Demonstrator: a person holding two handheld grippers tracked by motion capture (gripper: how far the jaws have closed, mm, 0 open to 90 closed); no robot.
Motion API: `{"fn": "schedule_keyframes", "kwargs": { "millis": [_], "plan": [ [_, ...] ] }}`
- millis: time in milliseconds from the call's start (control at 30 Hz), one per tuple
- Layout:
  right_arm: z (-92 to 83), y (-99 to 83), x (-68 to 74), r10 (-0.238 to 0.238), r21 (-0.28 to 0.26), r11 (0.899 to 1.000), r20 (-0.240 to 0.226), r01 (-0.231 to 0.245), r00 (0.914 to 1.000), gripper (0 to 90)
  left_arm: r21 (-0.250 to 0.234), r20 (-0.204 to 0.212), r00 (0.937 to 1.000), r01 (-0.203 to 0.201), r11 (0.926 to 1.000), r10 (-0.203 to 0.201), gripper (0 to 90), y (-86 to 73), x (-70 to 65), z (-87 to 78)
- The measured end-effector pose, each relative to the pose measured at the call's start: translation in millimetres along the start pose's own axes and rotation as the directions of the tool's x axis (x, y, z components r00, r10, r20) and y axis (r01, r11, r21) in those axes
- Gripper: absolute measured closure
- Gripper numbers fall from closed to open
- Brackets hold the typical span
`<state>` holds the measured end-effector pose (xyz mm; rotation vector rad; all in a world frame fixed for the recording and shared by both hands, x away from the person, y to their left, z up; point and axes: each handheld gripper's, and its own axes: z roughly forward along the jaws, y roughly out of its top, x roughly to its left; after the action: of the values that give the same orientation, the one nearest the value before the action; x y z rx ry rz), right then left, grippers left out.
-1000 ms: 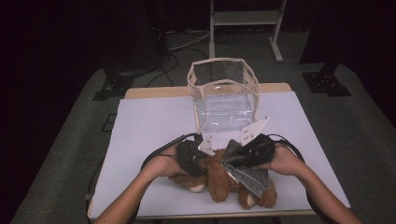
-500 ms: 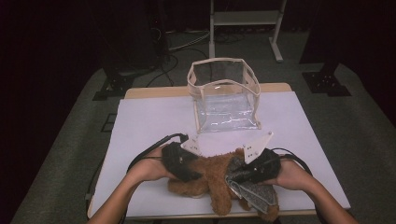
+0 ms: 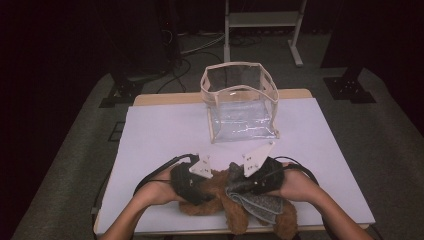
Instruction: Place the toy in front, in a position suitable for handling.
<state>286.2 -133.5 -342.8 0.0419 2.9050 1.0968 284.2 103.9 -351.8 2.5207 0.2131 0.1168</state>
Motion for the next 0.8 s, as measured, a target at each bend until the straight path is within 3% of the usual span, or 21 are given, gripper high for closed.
{"fn": "schedule_keyframes", "kwargs": {
  "millis": [167, 300, 367, 500, 567, 633, 800],
  "plan": [
    [-5.2, -20.9, 2.8, 0.050, -0.010, 0.999, 0.003, -0.050, 0.9987, 76.4, -0.027, 0.007, 1.0000, 0.006, 0.9996, -0.005, 35.9, 1.8, 6.6, -13.1],
    [-7.9, -26.3, 3.1, 0.057, -0.004, 0.998, 0.003, -0.057, 0.9984, 76.4, -0.011, -0.016, 0.9995, 0.028, 0.9995, -0.028, 33.5, -2.4, 11.9, -22.2],
    [-9.5, -28.1, 3.4, 0.059, 0.002, 0.998, 0.003, -0.059, 0.9982, 76.4, 0.011, 0.005, 0.9992, 0.040, 0.9991, -0.040, 34.5, -7.3, 11.8, -17.7],
    [-12.9, -31.6, 4.8, 0.065, 0.014, 0.998, -0.009, -0.065, 0.9978, 76.3, -0.008, 0.019, 0.9992, 0.035, 0.9994, -0.034, 40.4, -12.9, 6.2, -7.0],
    [-16.9, -26.9, 5.8, 0.056, 0.034, 0.998, -0.007, -0.056, 0.9984, 75.8, 0.001, 0.019, 0.9996, 0.022, 0.9997, -0.022, 41.1, -12.1, 4.3, -4.4],
    [-22.0, -14.7, 6.9, 0.017, 0.045, 0.999, 0.012, -0.017, 0.9998, 75.7, 0.025, 0.010, 0.9999, 0.014, 0.9996, -0.014, 41.3, -9.8, 2.7, -0.8],
    [-18.6, 10.6, 1.1, -0.019, -0.008, 1.000, 0.014, 0.019, 0.9997, 75.7, 0.044, 0.018, 0.9996, -0.023, 0.9988, 0.022, 42.0, -6.8, -3.8, 3.3]
  ]
}}
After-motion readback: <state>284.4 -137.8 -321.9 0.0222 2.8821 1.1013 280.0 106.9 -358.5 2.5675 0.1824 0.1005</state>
